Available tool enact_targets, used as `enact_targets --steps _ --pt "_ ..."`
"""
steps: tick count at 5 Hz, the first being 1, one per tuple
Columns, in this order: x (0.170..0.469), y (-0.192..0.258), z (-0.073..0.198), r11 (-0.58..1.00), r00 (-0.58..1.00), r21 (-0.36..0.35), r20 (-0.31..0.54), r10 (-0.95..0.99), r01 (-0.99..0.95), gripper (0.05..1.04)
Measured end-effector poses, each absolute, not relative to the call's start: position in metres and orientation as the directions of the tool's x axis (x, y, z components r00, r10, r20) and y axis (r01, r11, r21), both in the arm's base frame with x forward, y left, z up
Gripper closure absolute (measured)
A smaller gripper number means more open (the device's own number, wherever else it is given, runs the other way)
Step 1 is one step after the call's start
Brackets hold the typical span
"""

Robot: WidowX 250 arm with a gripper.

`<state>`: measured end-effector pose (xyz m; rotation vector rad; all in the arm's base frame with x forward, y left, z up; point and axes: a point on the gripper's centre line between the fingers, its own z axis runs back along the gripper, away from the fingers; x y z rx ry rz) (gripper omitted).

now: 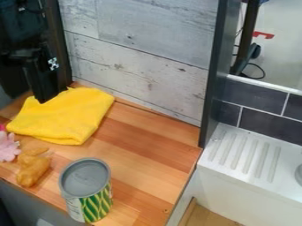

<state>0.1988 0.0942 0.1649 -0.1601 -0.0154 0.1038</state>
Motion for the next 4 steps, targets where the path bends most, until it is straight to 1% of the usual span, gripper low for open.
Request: enact_targets --steps 1,2,3,4 --pt "0.196 0.093 0.158 0.98 0.994 -0.166 -0.018 0.106 -0.107 0.083" --pt "0.178 0.077 0.151 0.993 0.998 -0.099 -0.022 0.057 -0.059 0.083" --pt "0.165 0.064 0.143 0.998 1.0 -0.059 -0.012 0.016 -0.017 0.083" --pt "0.148 0.05 0.12 0.999 0.995 -0.036 -0.102 -0.001 -0.002 0.083"
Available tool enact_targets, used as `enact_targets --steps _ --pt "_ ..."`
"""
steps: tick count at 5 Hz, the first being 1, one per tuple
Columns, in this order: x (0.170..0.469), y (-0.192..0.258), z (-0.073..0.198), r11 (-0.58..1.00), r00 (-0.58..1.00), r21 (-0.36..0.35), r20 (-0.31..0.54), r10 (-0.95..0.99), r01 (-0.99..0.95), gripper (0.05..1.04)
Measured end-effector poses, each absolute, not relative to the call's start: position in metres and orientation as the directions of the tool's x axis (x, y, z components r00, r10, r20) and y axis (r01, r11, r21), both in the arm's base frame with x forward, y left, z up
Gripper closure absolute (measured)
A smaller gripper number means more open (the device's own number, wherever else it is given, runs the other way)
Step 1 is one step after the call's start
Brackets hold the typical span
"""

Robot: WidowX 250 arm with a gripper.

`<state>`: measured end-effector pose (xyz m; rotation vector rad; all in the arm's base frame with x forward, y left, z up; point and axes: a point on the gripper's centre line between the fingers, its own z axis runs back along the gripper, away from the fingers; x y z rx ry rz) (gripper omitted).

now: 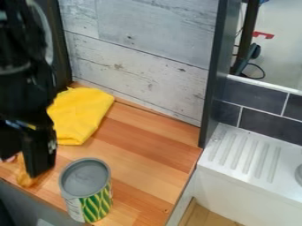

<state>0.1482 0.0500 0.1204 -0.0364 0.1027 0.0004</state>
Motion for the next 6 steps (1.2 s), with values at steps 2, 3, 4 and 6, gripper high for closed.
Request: enact_targets --steps 2,3,4,6 --pt "0.131 0.029 0.082 0.996 0.968 -0.002 -0.237 -0.088 0.09 0.083" --pt "0.125 0.033 0.071 0.995 0.957 -0.002 -0.273 -0.093 0.096 0.083" --pt "0.118 0.051 0.06 0.999 0.957 -0.008 -0.289 -0.035 0.034 0.083" --pt "0.138 0.039 0.028 0.994 0.95 -0.034 -0.293 -0.107 0.102 0.083"
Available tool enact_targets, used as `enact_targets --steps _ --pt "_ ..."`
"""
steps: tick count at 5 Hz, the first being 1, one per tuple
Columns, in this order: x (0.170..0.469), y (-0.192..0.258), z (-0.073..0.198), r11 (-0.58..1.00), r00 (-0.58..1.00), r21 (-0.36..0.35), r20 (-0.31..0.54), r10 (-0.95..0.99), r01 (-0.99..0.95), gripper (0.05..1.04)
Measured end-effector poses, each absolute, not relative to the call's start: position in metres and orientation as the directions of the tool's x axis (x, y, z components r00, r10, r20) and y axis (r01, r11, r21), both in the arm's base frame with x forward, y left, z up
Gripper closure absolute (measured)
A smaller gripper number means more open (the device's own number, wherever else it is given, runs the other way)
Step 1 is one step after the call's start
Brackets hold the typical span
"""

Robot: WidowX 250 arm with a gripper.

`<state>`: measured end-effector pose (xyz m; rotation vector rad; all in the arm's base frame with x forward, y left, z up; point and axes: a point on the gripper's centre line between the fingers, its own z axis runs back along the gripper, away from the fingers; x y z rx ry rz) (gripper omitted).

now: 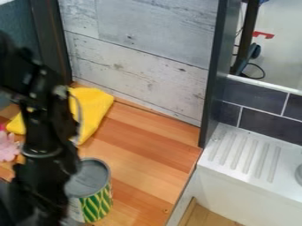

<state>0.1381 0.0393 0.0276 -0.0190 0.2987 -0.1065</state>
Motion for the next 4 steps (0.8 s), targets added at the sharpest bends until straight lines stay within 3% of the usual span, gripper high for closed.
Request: enact_targets --steps 2,4 --pt "0.174 0.037 0.024 0.993 0.971 -0.012 -0.208 -0.116 0.116 0.083" --pt "0.242 0.047 0.029 0.993 0.983 -0.003 -0.143 -0.115 0.116 0.083"
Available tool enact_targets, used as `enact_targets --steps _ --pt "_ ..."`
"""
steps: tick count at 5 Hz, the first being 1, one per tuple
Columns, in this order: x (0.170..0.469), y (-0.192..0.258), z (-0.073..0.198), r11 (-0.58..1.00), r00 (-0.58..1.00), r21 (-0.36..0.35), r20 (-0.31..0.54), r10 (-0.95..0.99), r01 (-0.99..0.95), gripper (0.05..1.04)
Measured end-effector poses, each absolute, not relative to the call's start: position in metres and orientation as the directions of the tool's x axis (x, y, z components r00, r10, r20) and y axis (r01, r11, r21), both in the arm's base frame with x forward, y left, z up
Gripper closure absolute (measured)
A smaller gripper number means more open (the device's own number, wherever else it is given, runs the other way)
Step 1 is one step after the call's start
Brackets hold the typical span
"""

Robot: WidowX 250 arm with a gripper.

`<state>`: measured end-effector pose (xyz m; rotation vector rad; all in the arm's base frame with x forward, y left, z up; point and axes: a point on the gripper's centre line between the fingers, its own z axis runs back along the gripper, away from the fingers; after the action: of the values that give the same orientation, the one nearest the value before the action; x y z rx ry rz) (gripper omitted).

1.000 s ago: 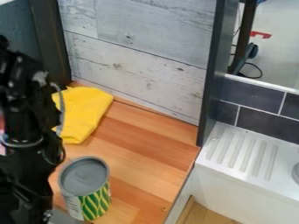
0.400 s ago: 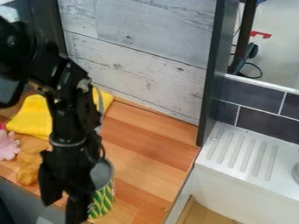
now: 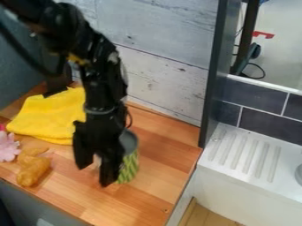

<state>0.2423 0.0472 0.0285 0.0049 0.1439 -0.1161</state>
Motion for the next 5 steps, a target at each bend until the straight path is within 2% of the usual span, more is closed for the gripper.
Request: enact_targets --steps 1,2,4,5 --pt "0.276 0.058 0.029 0.996 0.985 -0.043 -0.147 -0.086 0.08 0.083" --pt "0.303 0.061 0.034 0.992 0.991 -0.092 -0.094 -0.095 0.087 0.083" --pt "0.322 0.072 0.051 0.991 0.998 -0.122 -0.016 -0.061 0.059 0.083" --pt "0.314 0.075 0.06 0.995 0.999 -0.088 -0.014 -0.051 0.049 0.083"
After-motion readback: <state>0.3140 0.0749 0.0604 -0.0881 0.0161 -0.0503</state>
